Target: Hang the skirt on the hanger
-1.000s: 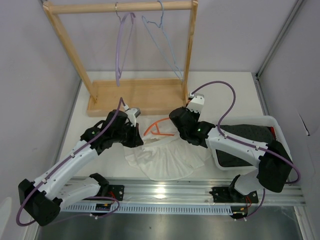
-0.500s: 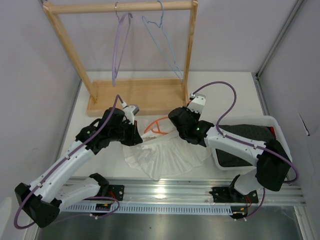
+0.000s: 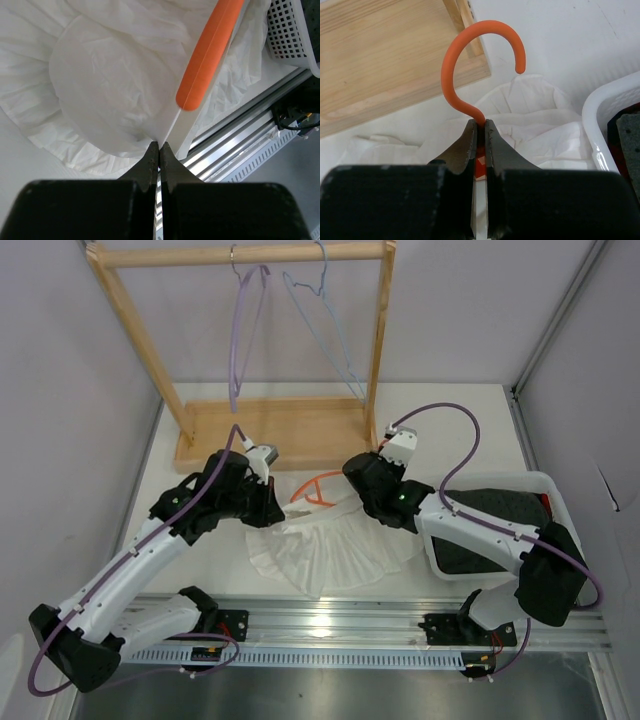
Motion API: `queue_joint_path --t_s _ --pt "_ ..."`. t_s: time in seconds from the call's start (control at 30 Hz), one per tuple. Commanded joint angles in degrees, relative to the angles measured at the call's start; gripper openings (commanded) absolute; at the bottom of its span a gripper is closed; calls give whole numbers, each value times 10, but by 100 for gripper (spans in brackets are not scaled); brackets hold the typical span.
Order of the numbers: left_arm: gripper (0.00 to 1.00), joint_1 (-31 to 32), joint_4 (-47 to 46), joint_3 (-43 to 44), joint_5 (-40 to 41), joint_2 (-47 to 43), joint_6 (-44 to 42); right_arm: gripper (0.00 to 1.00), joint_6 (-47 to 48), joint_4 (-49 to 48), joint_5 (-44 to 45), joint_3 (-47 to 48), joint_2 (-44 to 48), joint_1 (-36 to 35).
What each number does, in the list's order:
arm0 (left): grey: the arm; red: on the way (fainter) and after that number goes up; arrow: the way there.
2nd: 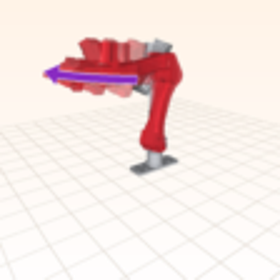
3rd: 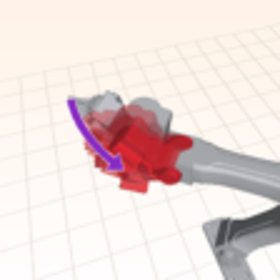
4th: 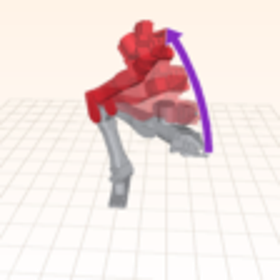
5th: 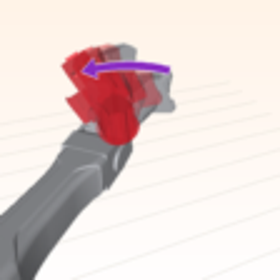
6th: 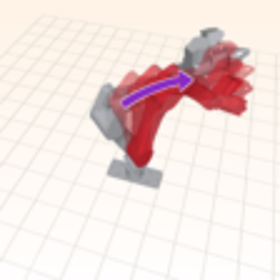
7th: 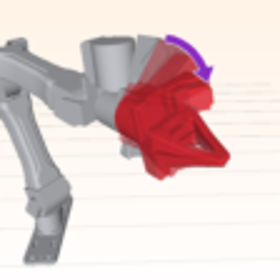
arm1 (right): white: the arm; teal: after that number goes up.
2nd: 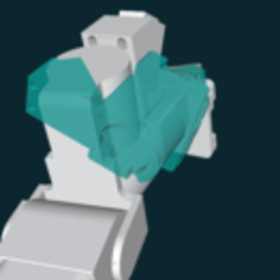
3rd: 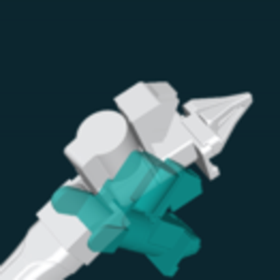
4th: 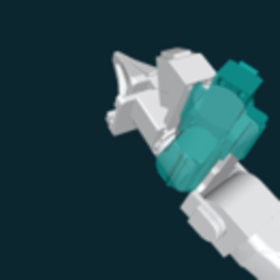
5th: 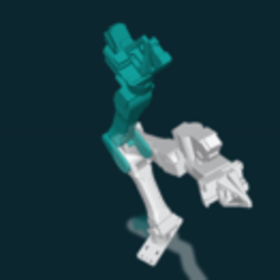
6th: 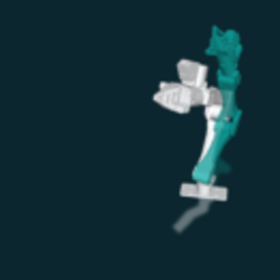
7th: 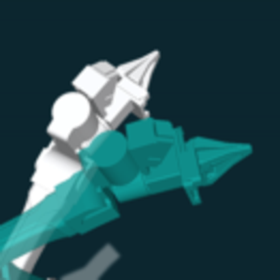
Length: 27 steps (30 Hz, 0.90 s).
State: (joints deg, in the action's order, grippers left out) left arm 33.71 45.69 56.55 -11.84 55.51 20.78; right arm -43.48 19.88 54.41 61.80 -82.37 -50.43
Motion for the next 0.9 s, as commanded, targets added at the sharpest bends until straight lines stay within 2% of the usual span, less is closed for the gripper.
queue_joint_path --t_s 0.0,0.27,0.67,0.87 --pt "0 -8 48 45 30 1 -18 0 12 61 118 -12 -4 -11" --pt "0 -8 54 70 39 17 -20 0 -21 79 150 -22 -16 -31" --pt "0 -9 79 126 30 23 -21 0 -90 159 234 2 -53 -76" --pt "0 -8 56 125 16 44 -16 0 -49 130 221 25 -47 -107"
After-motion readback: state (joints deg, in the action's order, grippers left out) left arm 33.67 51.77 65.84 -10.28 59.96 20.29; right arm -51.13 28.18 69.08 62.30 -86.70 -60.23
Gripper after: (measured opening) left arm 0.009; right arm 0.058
